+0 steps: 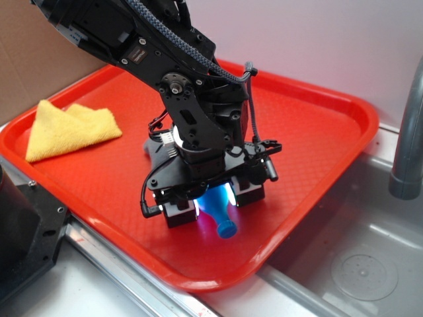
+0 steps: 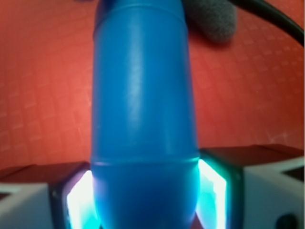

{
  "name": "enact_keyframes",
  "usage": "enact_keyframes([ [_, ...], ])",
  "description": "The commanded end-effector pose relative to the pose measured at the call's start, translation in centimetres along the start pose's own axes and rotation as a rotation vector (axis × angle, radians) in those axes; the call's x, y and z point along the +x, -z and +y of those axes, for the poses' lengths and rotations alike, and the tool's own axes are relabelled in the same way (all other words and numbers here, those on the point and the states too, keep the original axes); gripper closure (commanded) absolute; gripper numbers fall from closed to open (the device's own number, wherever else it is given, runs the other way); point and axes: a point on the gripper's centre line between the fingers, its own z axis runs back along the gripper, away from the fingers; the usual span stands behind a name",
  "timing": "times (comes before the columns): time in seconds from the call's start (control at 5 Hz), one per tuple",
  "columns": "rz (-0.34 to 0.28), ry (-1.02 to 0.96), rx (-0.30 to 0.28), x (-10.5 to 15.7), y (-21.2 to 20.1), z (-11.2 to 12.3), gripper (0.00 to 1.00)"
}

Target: Grab the blue bottle.

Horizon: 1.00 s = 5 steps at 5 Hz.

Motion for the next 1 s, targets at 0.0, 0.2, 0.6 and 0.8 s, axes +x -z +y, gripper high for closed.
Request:
enact_keyframes([
  [0.0,0.137,0.174,-0.048,2.5,-6.0,0.3,1.00],
  [0.2,0.228,0.314,-0.057,5.4,-8.9,1.3,1.00],
  [0.6,0.328,0.582,-0.094,11.7,-13.1,3.4,1.00],
  [0.8,0.301,0.688,-0.055,14.3,-13.6,3.7,1.00],
])
